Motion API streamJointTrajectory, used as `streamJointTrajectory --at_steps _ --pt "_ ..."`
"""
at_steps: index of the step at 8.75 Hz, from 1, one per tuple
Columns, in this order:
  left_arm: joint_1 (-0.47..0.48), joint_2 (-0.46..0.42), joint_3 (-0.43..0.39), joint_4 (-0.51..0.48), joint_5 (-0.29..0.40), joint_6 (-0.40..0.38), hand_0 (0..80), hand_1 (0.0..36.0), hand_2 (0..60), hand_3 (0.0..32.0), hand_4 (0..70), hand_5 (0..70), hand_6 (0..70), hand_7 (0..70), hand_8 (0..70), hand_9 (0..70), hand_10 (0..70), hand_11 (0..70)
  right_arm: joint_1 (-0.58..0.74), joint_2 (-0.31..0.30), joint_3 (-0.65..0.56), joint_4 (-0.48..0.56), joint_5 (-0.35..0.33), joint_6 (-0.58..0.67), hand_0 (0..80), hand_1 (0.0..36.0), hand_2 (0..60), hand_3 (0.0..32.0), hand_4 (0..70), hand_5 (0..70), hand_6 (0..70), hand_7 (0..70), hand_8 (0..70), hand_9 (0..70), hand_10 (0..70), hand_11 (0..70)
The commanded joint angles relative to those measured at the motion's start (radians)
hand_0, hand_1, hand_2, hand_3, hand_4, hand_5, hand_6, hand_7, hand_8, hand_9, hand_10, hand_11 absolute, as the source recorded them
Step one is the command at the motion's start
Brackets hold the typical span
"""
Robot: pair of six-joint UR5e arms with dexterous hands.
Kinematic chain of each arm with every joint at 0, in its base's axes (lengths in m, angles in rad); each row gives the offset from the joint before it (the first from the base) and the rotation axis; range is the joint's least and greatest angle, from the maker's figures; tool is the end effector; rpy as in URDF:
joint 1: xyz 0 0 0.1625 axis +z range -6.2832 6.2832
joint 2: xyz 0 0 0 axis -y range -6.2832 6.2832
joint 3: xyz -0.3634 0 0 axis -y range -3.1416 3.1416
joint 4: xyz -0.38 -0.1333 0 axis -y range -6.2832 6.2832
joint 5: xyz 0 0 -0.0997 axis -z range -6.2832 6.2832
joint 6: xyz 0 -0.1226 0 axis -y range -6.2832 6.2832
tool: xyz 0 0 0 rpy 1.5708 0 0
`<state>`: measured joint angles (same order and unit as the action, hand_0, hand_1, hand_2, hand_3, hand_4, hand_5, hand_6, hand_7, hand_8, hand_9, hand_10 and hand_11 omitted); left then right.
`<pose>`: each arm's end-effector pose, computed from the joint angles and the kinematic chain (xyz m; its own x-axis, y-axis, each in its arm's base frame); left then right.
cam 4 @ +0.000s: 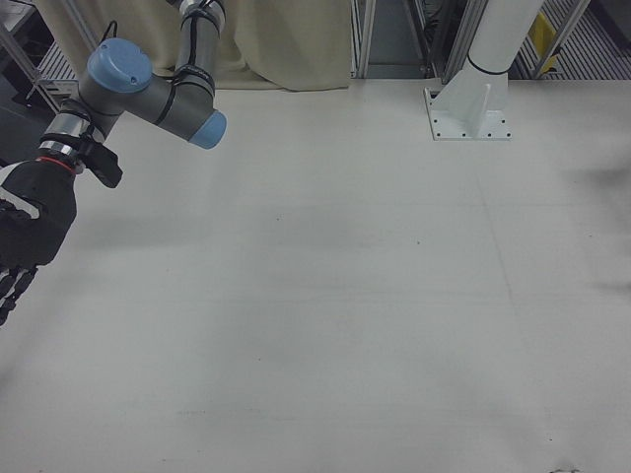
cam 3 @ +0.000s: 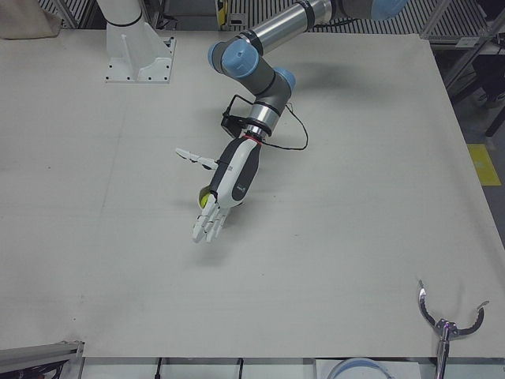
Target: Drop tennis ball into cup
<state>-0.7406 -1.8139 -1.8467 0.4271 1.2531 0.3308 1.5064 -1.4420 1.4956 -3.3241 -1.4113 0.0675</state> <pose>0.2847 -0.4927 0.4153 -0.8454 -0.4445 -0.2963 0.2187 0.2181 -0.9511 0.1181 -0.5421 0.6170 -0.9937 -0.1021 -0.0465 0.0589 -0.1217 -0.9908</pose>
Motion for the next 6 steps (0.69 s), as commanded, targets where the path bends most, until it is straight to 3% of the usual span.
streamJointTrajectory --at_steps 1,3,5,6 --pt "-0.031 0.001 -0.052 0.01 0.008 0.002 39.4 11.9 10.8 0.0 5.2 0.0 0.1 11.7 0.0 0.9 0.0 0.0 0.0 0.0 0.0 0.0 0.0 0.0 0.0 0.0 0.0 0.0 0.0 0.0 0.0 0.0 0.0 0.0 0.0 0.0" --pt "-0.164 -0.042 -0.13 0.057 0.054 0.01 37.1 11.9 18.1 0.0 4.7 0.0 1.1 13.9 0.0 1.3 0.0 0.0 -0.002 0.0 0.0 0.0 0.0 0.0 0.0 0.0 0.0 0.0 0.0 0.0 0.0 0.0 0.0 0.0 0.0 0.0" --pt "-0.387 -0.259 -0.006 0.059 0.119 0.069 40.3 15.1 20.0 0.0 0.8 0.1 0.4 16.1 0.0 1.8 0.0 0.0 -0.002 0.002 0.002 0.0 0.0 -0.002 0.0 0.0 0.0 0.0 0.0 0.0 0.0 0.0 0.0 0.0 0.0 0.0" --pt "-0.478 -0.313 0.13 0.003 0.135 0.07 41.1 15.5 18.8 0.0 1.0 0.0 0.2 16.7 0.0 1.9 0.0 0.0 0.0 0.002 0.003 0.0 0.0 -0.003 0.0 0.0 0.0 0.0 0.0 0.0 0.0 0.0 0.0 0.0 0.0 0.0"
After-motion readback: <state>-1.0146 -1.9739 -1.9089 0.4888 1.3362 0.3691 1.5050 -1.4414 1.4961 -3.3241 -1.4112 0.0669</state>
